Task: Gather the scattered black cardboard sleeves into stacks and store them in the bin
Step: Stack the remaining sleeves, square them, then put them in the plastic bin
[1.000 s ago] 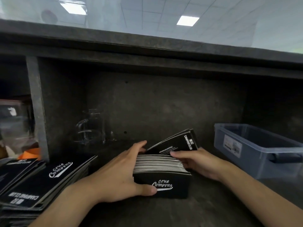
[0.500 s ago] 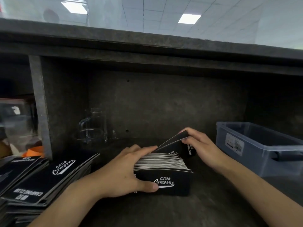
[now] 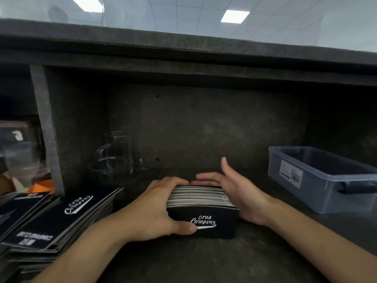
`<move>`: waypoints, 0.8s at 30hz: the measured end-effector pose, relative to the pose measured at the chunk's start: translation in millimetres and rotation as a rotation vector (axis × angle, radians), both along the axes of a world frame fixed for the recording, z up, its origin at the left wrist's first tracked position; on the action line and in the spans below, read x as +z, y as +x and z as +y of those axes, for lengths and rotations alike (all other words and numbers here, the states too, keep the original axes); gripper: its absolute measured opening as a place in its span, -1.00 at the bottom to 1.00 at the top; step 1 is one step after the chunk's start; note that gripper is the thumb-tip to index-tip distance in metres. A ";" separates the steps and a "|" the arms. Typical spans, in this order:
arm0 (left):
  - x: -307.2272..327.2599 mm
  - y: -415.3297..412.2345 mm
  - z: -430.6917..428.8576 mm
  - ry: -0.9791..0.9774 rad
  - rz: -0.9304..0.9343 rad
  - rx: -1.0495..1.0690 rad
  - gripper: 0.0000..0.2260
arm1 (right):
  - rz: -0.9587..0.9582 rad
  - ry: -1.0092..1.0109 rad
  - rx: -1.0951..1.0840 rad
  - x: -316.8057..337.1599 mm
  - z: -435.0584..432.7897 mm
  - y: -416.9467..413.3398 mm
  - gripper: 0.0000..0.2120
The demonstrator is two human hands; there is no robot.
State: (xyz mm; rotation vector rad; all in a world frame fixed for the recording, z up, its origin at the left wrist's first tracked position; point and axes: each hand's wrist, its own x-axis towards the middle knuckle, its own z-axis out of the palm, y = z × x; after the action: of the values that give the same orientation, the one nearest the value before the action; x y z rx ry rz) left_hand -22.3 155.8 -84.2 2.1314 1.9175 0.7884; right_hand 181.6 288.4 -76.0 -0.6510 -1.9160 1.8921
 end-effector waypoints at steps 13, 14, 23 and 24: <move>2.7 -4.0 1.0 -0.024 -0.050 -0.010 -0.28 | -0.473 0.713 0.113 24.4 -19.0 23.4 -0.44; 3.0 -4.9 1.1 -0.027 -0.049 -0.014 -0.28 | -0.453 0.722 0.071 24.3 -21.0 25.6 -0.52; 9.7 -4.2 -3.1 -0.046 -0.152 -0.001 -0.30 | -1.365 1.184 -0.929 58.3 10.2 131.6 -0.42; 10.0 -2.7 -3.8 -0.047 -0.178 0.007 -0.30 | -1.407 1.178 -0.849 57.0 10.5 140.1 -0.52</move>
State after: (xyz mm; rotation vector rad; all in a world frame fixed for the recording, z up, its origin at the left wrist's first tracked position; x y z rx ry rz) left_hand -25.1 152.0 -74.2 1.9562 1.8352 0.8931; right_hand 321.7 298.9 -19.0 -2.0380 -2.1893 -0.5519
